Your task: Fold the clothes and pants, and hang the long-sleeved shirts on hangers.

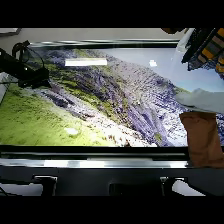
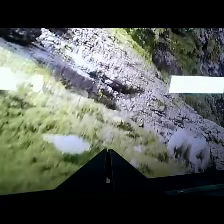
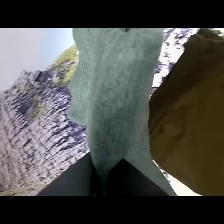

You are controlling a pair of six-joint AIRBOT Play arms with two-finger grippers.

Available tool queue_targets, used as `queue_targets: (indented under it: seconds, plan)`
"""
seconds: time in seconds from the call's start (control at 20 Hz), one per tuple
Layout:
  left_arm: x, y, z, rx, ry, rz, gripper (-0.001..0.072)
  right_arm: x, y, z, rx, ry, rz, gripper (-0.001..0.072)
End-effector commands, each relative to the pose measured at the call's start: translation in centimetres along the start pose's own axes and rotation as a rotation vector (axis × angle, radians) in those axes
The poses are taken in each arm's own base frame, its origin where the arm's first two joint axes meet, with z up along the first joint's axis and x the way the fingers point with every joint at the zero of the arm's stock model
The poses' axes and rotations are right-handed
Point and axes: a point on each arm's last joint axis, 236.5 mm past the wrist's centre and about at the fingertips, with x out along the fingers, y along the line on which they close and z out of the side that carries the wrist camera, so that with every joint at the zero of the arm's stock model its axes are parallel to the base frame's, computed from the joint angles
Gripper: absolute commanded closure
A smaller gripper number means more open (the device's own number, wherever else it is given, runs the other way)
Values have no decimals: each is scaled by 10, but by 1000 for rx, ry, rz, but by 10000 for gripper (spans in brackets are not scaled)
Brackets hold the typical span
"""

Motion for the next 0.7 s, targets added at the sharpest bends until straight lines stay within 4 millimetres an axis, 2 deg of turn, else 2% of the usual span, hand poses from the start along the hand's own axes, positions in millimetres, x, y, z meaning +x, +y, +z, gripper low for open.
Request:
queue_targets:
  seconds: [0.0, 0.2, 0.3, 0.5, 0.65]
  plan:
    - [1, 0, 0, 1, 1, 0, 682, -32, -42, -4, 30, -34, -169, 683]
    - [0, 0, 0, 1, 1, 0, 682, -56, -75, -17, 28, -12, -307, 681]
    - [0, 0, -1, 1, 5, 1, 682, -59, -93, -24, -5, 16, -378, 682]
    - [0, 0, -1, 1, 5, 1, 683, -49, -139, -48, -26, 41, -498, 682]
    - [0, 0, -1, 1, 6, 1, 682, -26, -168, -72, -42, 72, -533, 682]
